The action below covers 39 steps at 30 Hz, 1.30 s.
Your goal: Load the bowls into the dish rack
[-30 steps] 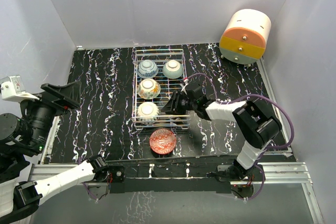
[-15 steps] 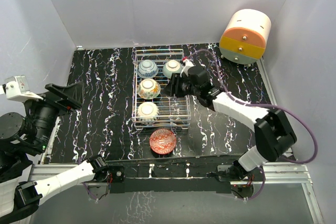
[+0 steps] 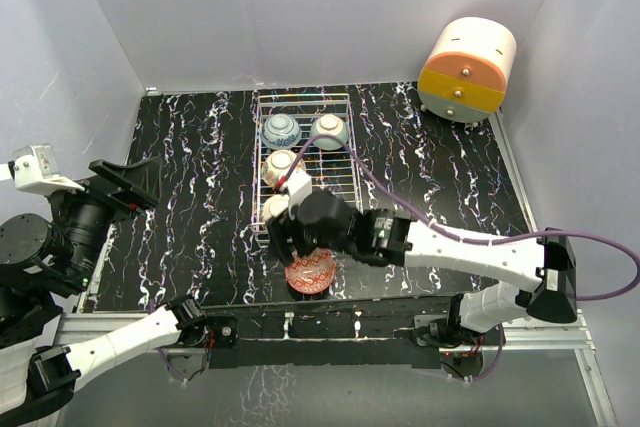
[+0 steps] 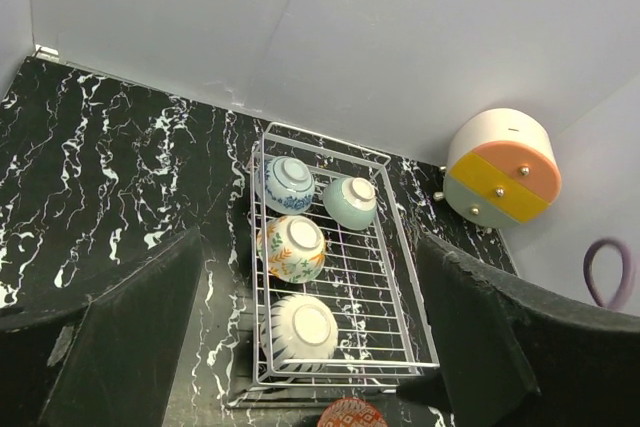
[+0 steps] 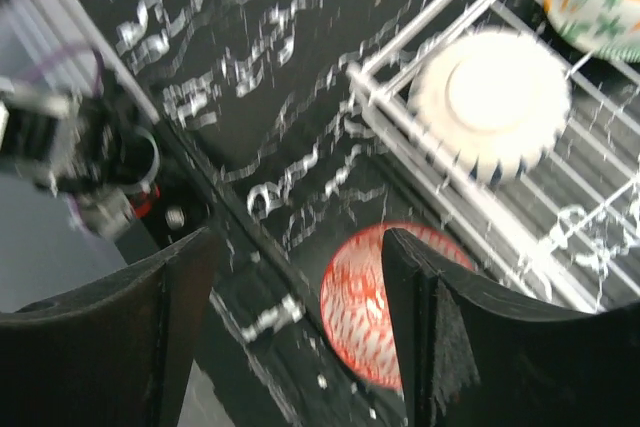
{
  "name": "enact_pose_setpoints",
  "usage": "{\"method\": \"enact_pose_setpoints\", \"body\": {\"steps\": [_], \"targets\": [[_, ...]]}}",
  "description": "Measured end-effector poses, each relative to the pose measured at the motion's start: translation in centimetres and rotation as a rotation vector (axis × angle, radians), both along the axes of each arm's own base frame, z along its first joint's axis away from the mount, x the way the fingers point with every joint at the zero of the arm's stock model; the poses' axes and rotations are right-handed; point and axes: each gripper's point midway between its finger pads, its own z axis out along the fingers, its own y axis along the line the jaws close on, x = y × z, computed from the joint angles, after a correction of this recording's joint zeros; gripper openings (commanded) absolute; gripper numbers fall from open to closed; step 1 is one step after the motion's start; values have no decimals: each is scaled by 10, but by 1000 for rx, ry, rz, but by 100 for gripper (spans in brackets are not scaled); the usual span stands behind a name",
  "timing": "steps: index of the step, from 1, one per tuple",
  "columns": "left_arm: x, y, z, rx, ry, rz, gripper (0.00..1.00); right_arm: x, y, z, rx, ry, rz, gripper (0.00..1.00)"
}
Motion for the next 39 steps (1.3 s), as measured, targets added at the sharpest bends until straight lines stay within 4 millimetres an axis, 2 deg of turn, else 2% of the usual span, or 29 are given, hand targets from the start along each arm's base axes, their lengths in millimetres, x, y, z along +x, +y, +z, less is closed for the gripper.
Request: {"method": "enact_pose_setpoints", "body": {"steps": [3,5,9,12,17,19,25,30,34,37,39], "targets": [[1,-1,-1,1,3,0,86,-40,-3,-17,-95,4,34,80],[1,-2,-4,7,8,0,86,-66,-5,-27,-145,-1,59,81],[3,-5,-10,17,20,-3,87,-103,-5,-50,-229,-14,114,86],[4,-7,-11,17,23,-5,87,-100,-5,-76,-304,-32,90,87],[4,-7,-11,3,24,-6,87,-80,-10,-119,-439,-60,29,86],[3,-7,-11,-2,23,-6,87,-71,-12,-129,-468,-54,12,85],[1,-4,-14,-11,23,-5,87,-50,-16,-149,-488,-42,-20,80],[1,-4,-15,-11,24,-5,87,-52,-9,-159,-485,-39,5,76],[1,-4,-19,-9,28,-5,87,-53,-9,-178,-508,-31,12,72],[0,-4,-19,-13,29,-5,87,-54,-14,-190,-539,-24,10,61],[0,-3,-19,-13,29,-5,87,-54,-15,-194,-549,-22,8,48]]}}
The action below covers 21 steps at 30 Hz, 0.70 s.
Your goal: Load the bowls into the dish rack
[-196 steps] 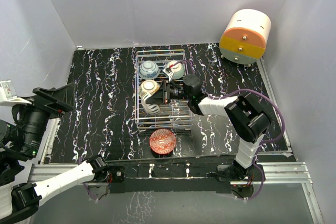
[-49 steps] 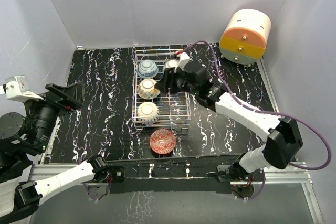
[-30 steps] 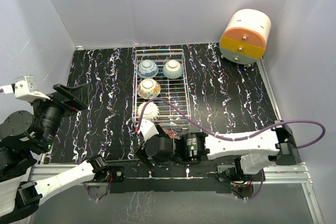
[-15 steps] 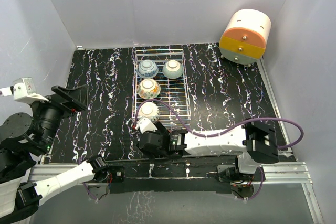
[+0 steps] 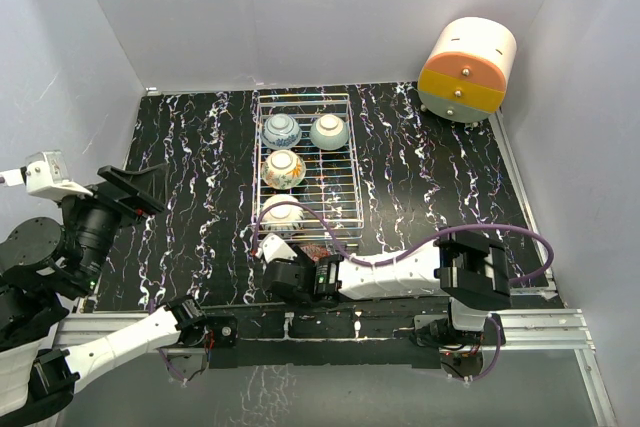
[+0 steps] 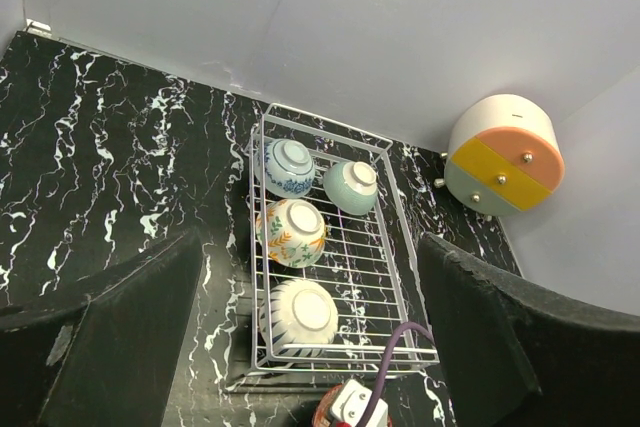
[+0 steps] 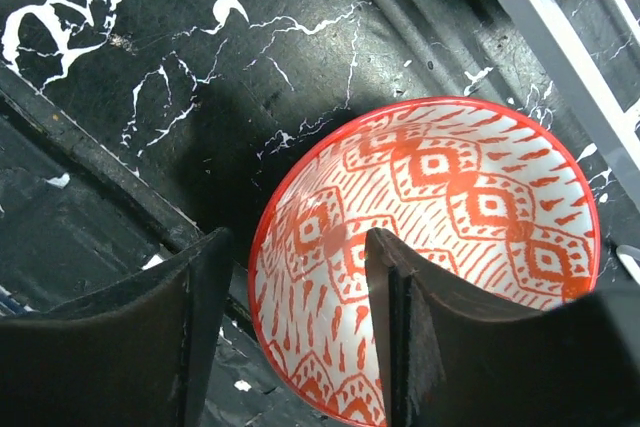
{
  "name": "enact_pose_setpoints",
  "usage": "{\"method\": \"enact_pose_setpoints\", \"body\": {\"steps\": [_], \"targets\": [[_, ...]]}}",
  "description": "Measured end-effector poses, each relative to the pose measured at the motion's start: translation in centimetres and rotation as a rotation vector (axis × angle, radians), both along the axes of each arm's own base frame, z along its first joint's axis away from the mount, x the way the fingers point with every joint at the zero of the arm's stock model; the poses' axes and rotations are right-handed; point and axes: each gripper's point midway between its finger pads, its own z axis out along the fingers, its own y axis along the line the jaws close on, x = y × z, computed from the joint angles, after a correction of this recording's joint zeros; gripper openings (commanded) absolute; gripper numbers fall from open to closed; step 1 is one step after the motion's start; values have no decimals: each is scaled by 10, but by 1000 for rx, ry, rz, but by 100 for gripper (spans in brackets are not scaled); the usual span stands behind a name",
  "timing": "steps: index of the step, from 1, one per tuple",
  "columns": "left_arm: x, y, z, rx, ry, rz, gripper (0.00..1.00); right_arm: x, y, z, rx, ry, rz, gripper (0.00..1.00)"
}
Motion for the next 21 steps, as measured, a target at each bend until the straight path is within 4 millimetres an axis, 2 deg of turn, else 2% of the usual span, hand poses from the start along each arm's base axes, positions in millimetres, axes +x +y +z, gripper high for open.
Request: {"method": "enact_pose_setpoints", "body": {"steps": [2,8,12,16,19,21], "targets": [[-1,1,0,-1,-1,0,87,1,0,-1,-1,-2,-7,33],[-1,1,0,-2,-1,0,87,1,1,0,11,-2,-19,9],[-1,1,0,-2,-2,0,87,4,0,4,8,-29,-16,8],[-1,1,0,-3,-1,0,87,-2,3,10,37,8,11,8],[-1,1,0,-5,-1,1,87,-18,11,28,113,86,62,8],[-1,1,0,-5,-1,1,87,-31,17,50,186,134,106,8]]}}
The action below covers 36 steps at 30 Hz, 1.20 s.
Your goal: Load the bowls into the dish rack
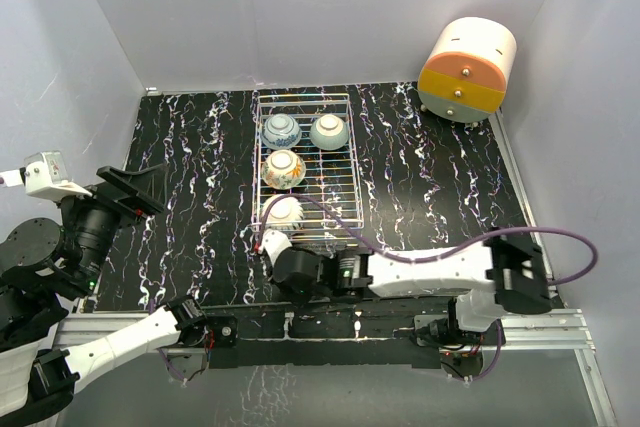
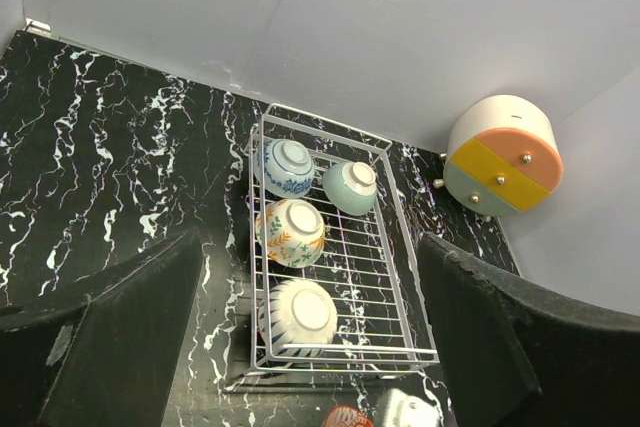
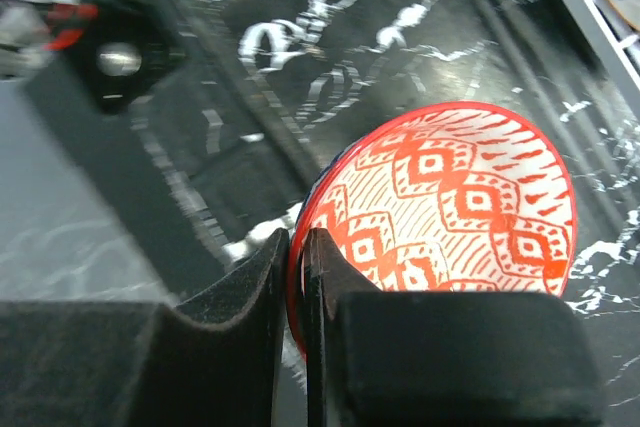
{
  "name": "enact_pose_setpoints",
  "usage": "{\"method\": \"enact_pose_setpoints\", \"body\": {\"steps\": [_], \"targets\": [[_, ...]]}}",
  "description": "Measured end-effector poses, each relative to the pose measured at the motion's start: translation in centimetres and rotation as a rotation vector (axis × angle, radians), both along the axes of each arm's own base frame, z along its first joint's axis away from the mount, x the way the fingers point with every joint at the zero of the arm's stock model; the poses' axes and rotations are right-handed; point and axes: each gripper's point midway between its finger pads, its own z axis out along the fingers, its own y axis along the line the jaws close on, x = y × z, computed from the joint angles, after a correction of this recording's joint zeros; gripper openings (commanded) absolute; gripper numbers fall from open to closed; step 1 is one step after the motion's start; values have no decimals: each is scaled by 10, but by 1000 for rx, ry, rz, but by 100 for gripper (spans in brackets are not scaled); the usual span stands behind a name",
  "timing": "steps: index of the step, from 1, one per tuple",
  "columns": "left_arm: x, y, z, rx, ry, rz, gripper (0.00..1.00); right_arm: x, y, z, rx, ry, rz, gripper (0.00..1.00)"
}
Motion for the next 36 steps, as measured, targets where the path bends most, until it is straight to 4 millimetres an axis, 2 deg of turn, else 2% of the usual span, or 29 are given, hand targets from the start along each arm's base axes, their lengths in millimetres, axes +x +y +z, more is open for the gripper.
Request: {"method": "enact_pose_setpoints", "body": {"steps": [4,7,9,12,16,19,22,25,27,30,36], "targets": [[0,0,0,1,1,0,87,-19,5,55,166,62,74,8],[0,0,-1,2,2,0,87,-18,3,102,306,104,98,8],[0,0,-1,3,3,0,87,-3,0,132,409,124,85,8],[0,0,-1,3,3,0,87,38,-12,171,551,124,18,8],[0,0,-1,3,3,-1,87,94,-28,202,715,111,-68,8],[1,-1,-1,6,4,-2,87,131,-43,208,836,129,-123,8],[1,-2,1,7,5,-2,87,155,-57,199,937,190,-164,8],[2,-3,1,9,7,-2,87,177,-65,181,1018,276,-201,8],[2,-2,1,10,7,-2,87,185,-66,167,1050,345,-216,8],[2,-2,0,10,8,-1,87,188,-64,158,1090,420,-209,8],[2,-2,0,12,9,-1,87,193,-66,161,1187,474,-178,8]]}}
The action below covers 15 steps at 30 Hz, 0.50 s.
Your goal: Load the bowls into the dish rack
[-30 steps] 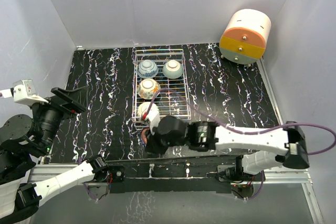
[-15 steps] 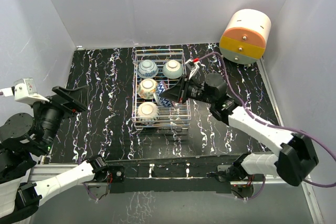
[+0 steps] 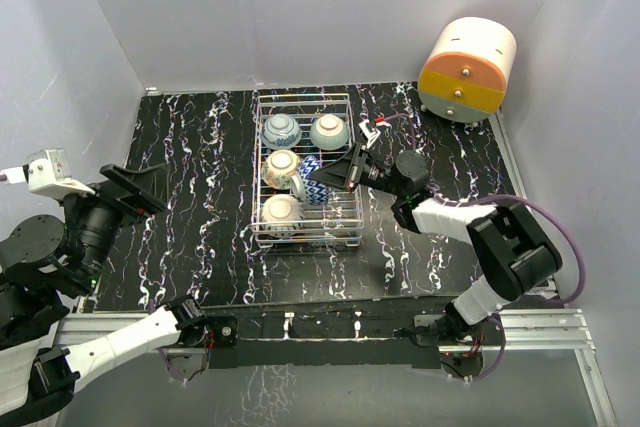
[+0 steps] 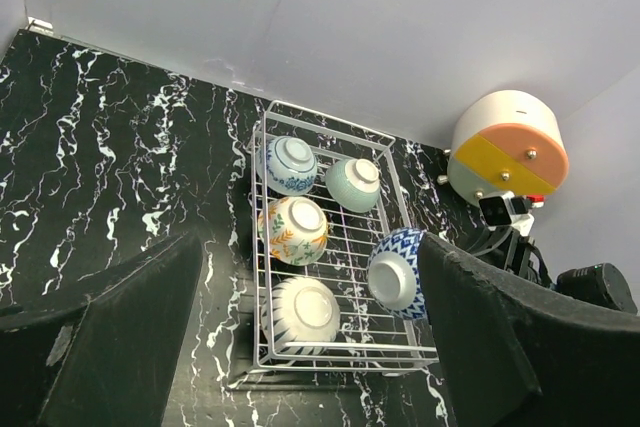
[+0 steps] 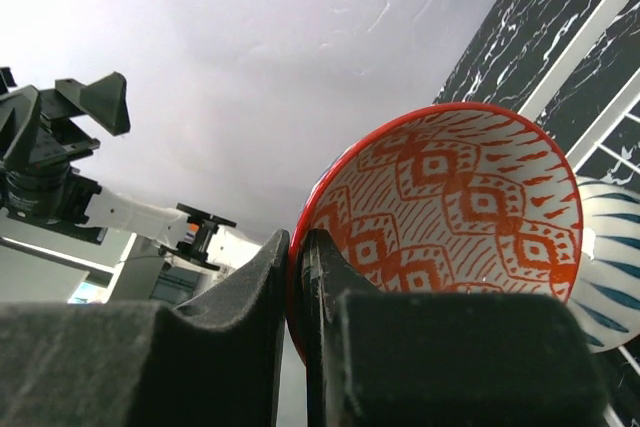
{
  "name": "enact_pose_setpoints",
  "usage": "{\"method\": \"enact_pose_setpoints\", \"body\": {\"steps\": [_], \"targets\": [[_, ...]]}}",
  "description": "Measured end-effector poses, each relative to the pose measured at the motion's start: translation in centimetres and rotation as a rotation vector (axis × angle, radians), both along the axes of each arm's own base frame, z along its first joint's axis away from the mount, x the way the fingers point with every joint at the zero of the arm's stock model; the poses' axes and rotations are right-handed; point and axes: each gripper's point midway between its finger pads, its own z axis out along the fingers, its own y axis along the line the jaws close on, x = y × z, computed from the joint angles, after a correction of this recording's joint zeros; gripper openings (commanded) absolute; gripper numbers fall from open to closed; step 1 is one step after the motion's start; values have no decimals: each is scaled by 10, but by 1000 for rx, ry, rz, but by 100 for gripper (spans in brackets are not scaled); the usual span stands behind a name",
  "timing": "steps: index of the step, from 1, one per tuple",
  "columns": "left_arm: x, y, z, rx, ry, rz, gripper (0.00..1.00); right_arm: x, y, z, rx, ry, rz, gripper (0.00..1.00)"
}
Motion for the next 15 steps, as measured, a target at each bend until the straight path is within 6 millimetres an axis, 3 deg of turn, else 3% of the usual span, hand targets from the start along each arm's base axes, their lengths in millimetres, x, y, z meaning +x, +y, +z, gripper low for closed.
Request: {"method": "enact_pose_setpoints", "body": {"steps": [4,12,15], "targets": [[0,0,-1,5,4,0,87,9,-4,-15,41,50,-1,8],[0,1,-3,10,8,0,87,21,0,-80,67,273,18,8],[-1,2,-1,8,7,1,87,20,-2,-86,65,298,10,8]]}}
